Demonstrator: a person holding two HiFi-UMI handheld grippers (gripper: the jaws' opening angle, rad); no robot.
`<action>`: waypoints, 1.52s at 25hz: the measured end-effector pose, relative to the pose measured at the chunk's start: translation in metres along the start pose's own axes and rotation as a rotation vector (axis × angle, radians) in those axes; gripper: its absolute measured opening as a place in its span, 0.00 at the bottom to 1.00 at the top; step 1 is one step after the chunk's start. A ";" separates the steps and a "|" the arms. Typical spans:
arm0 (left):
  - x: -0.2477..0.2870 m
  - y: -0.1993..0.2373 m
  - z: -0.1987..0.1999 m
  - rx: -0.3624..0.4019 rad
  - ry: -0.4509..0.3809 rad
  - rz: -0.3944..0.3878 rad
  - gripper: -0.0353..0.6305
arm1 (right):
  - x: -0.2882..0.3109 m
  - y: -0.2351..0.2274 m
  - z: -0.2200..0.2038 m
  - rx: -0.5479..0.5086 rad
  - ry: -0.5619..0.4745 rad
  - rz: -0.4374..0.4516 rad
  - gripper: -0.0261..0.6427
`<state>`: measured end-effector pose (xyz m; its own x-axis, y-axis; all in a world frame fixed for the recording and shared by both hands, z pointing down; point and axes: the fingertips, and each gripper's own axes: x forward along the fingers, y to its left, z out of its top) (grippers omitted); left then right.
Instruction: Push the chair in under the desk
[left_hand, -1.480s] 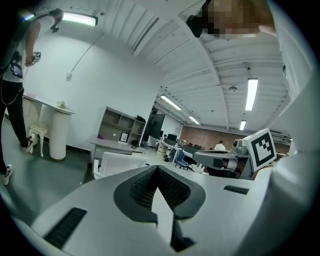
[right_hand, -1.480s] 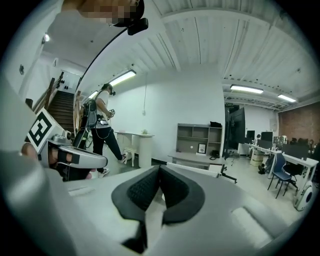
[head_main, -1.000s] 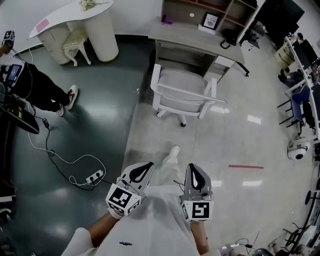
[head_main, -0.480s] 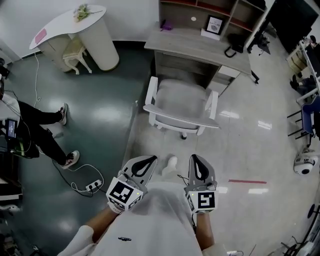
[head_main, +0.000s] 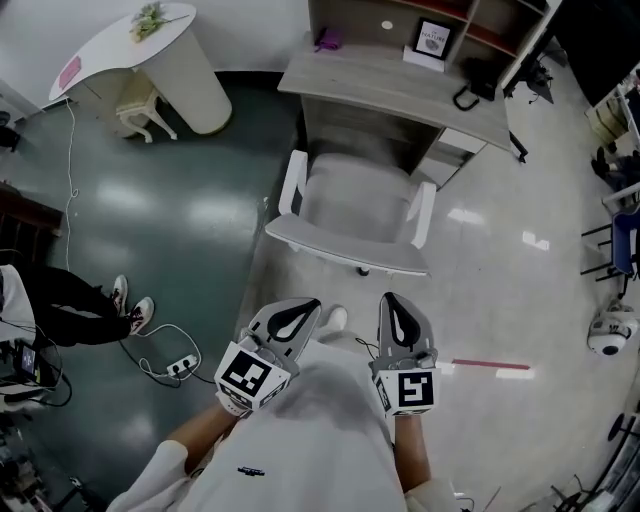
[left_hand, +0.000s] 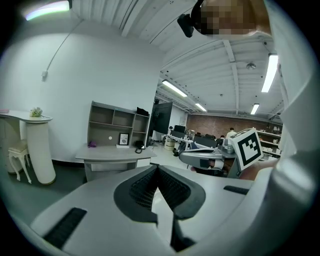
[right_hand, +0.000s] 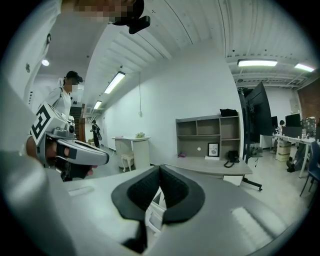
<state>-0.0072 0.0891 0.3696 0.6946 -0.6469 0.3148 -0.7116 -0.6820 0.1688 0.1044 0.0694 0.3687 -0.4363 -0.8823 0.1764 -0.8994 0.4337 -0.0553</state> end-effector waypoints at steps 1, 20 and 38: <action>0.004 0.004 0.001 0.002 0.005 -0.004 0.06 | 0.004 -0.001 0.000 0.001 0.004 -0.002 0.06; 0.067 0.070 0.006 0.114 0.085 -0.120 0.06 | 0.077 -0.012 -0.015 -0.010 0.091 -0.035 0.08; 0.117 0.084 -0.101 0.537 0.453 -0.284 0.22 | 0.127 0.012 -0.133 -0.334 0.450 0.241 0.30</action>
<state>0.0036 -0.0090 0.5145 0.6496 -0.2972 0.6998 -0.2824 -0.9489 -0.1408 0.0417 -0.0127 0.5212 -0.5063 -0.6205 0.5989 -0.6878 0.7094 0.1535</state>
